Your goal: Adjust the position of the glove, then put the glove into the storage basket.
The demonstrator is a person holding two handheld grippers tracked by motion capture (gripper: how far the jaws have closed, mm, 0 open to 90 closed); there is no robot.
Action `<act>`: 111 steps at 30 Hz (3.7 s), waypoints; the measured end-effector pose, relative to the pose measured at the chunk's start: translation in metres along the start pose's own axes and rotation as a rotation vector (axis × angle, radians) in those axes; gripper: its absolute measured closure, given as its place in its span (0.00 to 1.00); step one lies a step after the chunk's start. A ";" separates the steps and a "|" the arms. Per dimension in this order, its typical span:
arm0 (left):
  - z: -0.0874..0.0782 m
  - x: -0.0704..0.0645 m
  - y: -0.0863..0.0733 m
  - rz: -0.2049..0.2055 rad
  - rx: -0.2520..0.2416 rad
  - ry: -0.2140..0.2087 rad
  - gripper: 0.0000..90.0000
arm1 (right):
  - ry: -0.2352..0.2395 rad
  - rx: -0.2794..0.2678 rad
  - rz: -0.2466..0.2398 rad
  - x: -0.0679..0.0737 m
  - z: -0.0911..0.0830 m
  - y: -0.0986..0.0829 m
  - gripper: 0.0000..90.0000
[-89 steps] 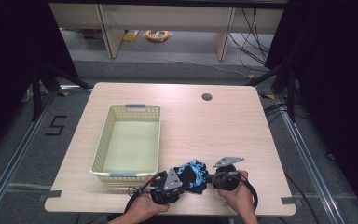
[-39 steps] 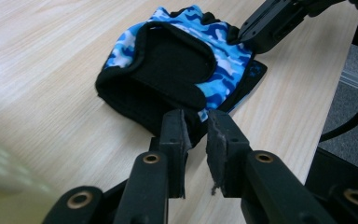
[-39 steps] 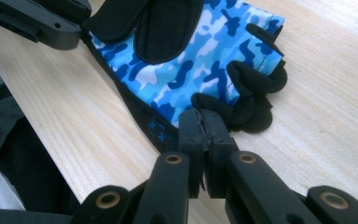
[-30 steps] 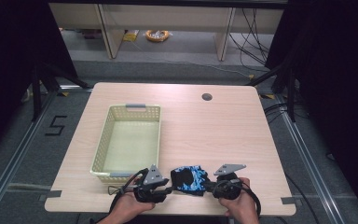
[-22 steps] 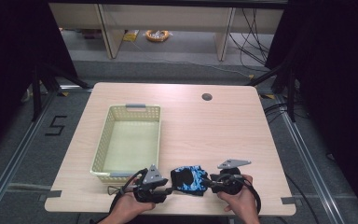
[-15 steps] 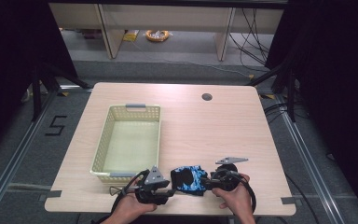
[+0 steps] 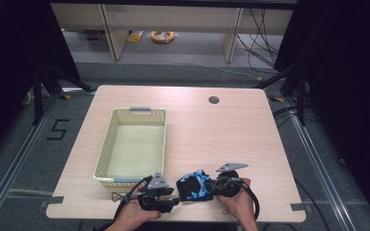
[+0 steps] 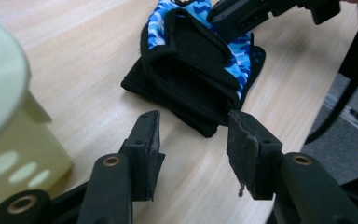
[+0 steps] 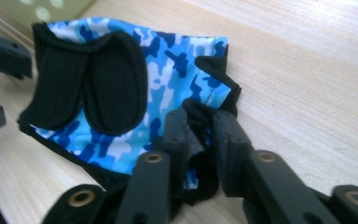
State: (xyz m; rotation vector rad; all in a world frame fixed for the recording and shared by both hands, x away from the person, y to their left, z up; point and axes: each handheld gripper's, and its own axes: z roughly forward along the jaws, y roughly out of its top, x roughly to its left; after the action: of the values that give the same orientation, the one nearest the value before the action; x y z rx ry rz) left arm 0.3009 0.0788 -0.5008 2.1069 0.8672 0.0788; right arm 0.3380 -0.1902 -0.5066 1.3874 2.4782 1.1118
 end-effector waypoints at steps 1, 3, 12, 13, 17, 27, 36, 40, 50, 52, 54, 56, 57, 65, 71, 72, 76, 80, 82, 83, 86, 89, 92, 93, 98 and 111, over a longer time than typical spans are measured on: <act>-0.001 0.000 -0.001 -0.007 0.006 -0.007 0.59 | 0.016 0.025 0.038 -0.002 -0.003 -0.001 0.89; 0.000 0.001 -0.001 -0.029 0.009 -0.021 0.59 | 0.036 0.027 0.054 -0.002 -0.003 -0.003 0.89; 0.010 0.004 -0.002 -0.088 0.028 -0.048 0.60 | 0.071 -0.003 -0.009 -0.005 -0.005 -0.008 0.89; 0.011 0.003 -0.001 -0.099 0.033 -0.058 0.61 | 0.077 0.010 -0.004 -0.004 -0.006 -0.008 0.89; 0.016 0.002 0.001 -0.104 0.033 -0.064 0.62 | 0.084 -0.022 -0.015 -0.004 -0.004 -0.010 0.89; 0.026 0.006 0.005 -0.156 0.021 -0.090 0.71 | 0.103 -0.002 -0.034 -0.006 -0.006 -0.011 0.89; 0.026 0.005 0.003 -0.143 -0.018 -0.067 0.91 | 0.104 -0.009 -0.020 -0.007 -0.007 -0.012 0.89; 0.024 0.003 0.004 -0.137 -0.031 -0.082 0.94 | 0.115 -0.008 -0.015 -0.007 -0.007 -0.012 0.90; 0.013 0.003 0.010 -0.103 -0.061 -0.085 0.94 | 0.146 -0.073 -0.004 -0.004 -0.020 -0.010 0.90; 0.009 0.003 0.011 -0.084 -0.072 -0.076 0.94 | 0.160 -0.096 0.013 0.000 -0.026 -0.010 0.90; 0.008 0.002 0.012 -0.085 -0.083 -0.079 0.94 | 0.149 -0.103 0.003 0.000 -0.029 -0.009 0.90; 0.003 0.001 0.015 -0.069 -0.083 -0.079 0.94 | 0.155 -0.126 0.000 0.003 -0.033 -0.009 0.90; 0.003 0.001 0.015 -0.069 -0.083 -0.079 0.94 | 0.155 -0.126 0.000 0.003 -0.033 -0.009 0.90; -0.005 -0.001 0.019 -0.040 -0.093 -0.091 0.94 | 0.175 -0.160 0.005 0.008 -0.043 -0.010 0.90; -0.010 -0.002 0.017 -0.027 -0.100 -0.090 0.94 | 0.176 -0.173 -0.014 0.016 -0.048 -0.011 0.90; -0.011 -0.001 0.017 -0.031 -0.098 -0.088 0.94 | 0.179 -0.168 0.013 0.019 -0.050 -0.011 0.90; -0.014 0.000 0.018 -0.028 -0.104 -0.089 0.94 | 0.162 -0.165 -0.022 0.022 -0.054 -0.008 0.90; -0.024 0.001 0.024 -0.036 -0.134 -0.083 0.94 | 0.193 -0.205 -0.024 0.029 -0.059 -0.001 0.90; -0.027 0.001 0.026 -0.033 -0.128 -0.084 0.94 | 0.191 -0.195 -0.029 0.031 -0.062 0.001 0.90; -0.030 0.001 0.028 -0.029 -0.133 -0.089 0.94 | 0.196 -0.219 -0.058 0.030 -0.062 0.003 0.90; -0.039 -0.001 0.035 -0.046 -0.142 -0.085 0.94 | 0.194 -0.230 -0.041 0.037 -0.073 0.011 0.90; -0.052 0.002 0.046 -0.024 -0.147 -0.082 0.94 | 0.192 -0.253 -0.076 0.041 -0.078 0.021 0.90; -0.057 0.005 0.050 -0.025 -0.153 -0.088 0.94 | 0.184 -0.248 -0.071 0.046 -0.082 0.028 0.90; -0.061 0.008 0.053 -0.025 -0.149 -0.084 0.94 | 0.186 -0.246 -0.077 0.047 -0.083 0.033 0.90; -0.074 0.019 0.059 -0.046 -0.154 -0.075 0.93 | 0.195 -0.240 -0.085 0.056 -0.082 0.053 0.90; -0.105 0.048 0.063 -0.063 -0.168 -0.027 0.93 | 0.213 -0.227 -0.163 0.071 -0.066 0.099 0.90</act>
State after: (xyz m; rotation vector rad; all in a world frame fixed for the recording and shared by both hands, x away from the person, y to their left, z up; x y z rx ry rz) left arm 0.3367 0.1535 -0.3982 1.9190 0.8790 0.0873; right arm 0.3395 -0.1394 -0.3779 1.0349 2.4500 1.5155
